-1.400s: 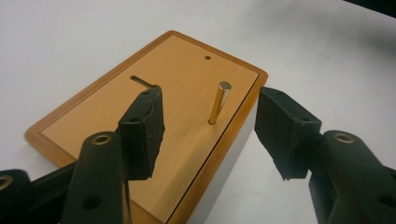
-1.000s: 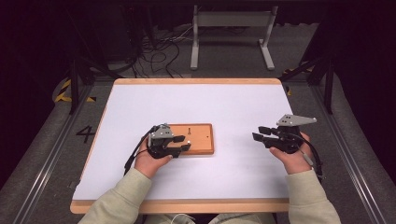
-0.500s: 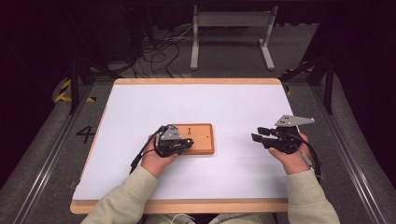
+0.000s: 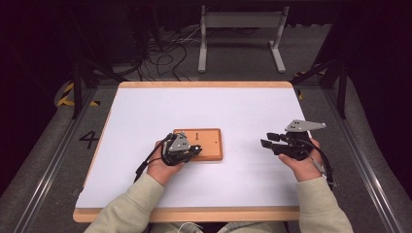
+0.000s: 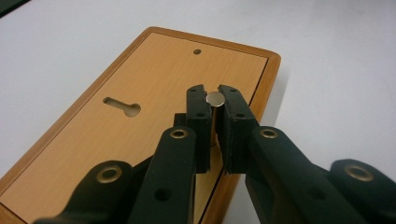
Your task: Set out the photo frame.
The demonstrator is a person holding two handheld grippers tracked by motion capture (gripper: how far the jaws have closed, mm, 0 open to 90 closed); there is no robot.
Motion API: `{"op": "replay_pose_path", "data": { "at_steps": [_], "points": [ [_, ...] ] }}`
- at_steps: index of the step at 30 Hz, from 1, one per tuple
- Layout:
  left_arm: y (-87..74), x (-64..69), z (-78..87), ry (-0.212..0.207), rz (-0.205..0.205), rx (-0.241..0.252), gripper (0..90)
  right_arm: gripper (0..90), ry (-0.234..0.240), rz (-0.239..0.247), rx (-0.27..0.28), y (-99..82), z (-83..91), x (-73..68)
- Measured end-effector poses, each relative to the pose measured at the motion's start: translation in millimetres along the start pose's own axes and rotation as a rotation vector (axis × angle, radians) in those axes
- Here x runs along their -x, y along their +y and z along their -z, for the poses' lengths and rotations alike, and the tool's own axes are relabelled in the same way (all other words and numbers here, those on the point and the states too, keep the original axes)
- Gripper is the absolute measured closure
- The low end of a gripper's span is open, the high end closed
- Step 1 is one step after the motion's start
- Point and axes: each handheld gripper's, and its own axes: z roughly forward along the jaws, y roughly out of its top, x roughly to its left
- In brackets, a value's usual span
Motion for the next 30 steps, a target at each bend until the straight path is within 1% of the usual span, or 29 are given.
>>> {"op": "replay_pose_path", "data": {
  "at_steps": [1, 4, 5, 6, 7, 9, 11, 12, 13, 15, 19, 22, 23, 27, 30],
  "points": [
    [0.0, 1.2, 0.5, 0.005, -0.016, -0.003, 83.5, 59.5, 0.001, 0.001, 0.001, 0.1, -0.1, -0.2],
    [0.0, 7.9, 2.3, 0.036, -0.087, -0.01, 83.5, 59.5, 0.002, 0.003, 0.002, 0.7, -0.1, -1.2],
    [0.0, 7.9, 2.3, 0.036, -0.087, -0.01, 83.5, 59.5, 0.002, 0.003, 0.002, 0.7, -0.1, -1.2],
    [-0.2, 10.1, 2.9, 0.046, -0.112, -0.009, 83.5, 59.6, 0.003, 0.004, 0.002, 1.0, 0.0, -1.6],
    [-0.9, 12.2, 3.7, 0.052, -0.124, -0.012, 83.5, 59.5, 0.002, 0.008, 0.003, 1.4, -0.2, -1.8],
    [-1.7, 15.6, 4.4, 0.067, -0.163, -0.004, 83.5, 59.4, 0.005, 0.012, 0.006, 2.1, -0.6, -2.6],
    [-1.7, 18.9, 5.4, 0.081, -0.183, -0.014, 83.5, 59.2, 0.006, 0.016, 0.007, 3.0, -1.0, -3.7],
    [-1.6, 19.9, 5.3, 0.081, -0.198, -0.013, 83.5, 59.2, 0.008, 0.019, 0.009, 3.4, -1.3, -4.1],
    [-1.8, 20.8, 5.5, 0.091, -0.209, -0.014, 83.5, 59.2, 0.01, 0.019, 0.012, 3.8, -1.7, -4.8],
    [-3.0, 22.0, 6.0, 0.096, -0.225, -0.011, 83.5, 59.2, 0.016, 0.023, 0.014, 4.5, -2.9, -5.9],
    [-3.6, 25.2, 6.8, 0.109, -0.273, -0.012, 83.5, 59.1, 0.035, 0.022, 0.014, 5.8, -5.9, -8.4],
    [-4.3, 27.0, 6.9, 0.108, -0.303, -0.011, 83.6, 58.8, 0.045, 0.026, 0.009, 7.0, -7.8, -10.5],
    [-4.5, 27.6, 7.3, 0.118, -0.31, -0.012, 83.6, 58.8, 0.052, 0.031, 0.005, 7.7, -9.1, -11.3],
    [-5.9, 30.4, 7.8, 0.131, -0.34, -0.01, 83.6, 58.9, 0.081, 0.043, -0.026, 11.8, -17.0, -16.7],
    [-7.0, 31.3, 7.8, 0.134, -0.348, -0.005, 83.7, 59.0, 0.113, 0.048, -0.049, 17.7, -25.3, -23.4]
  ]
}}
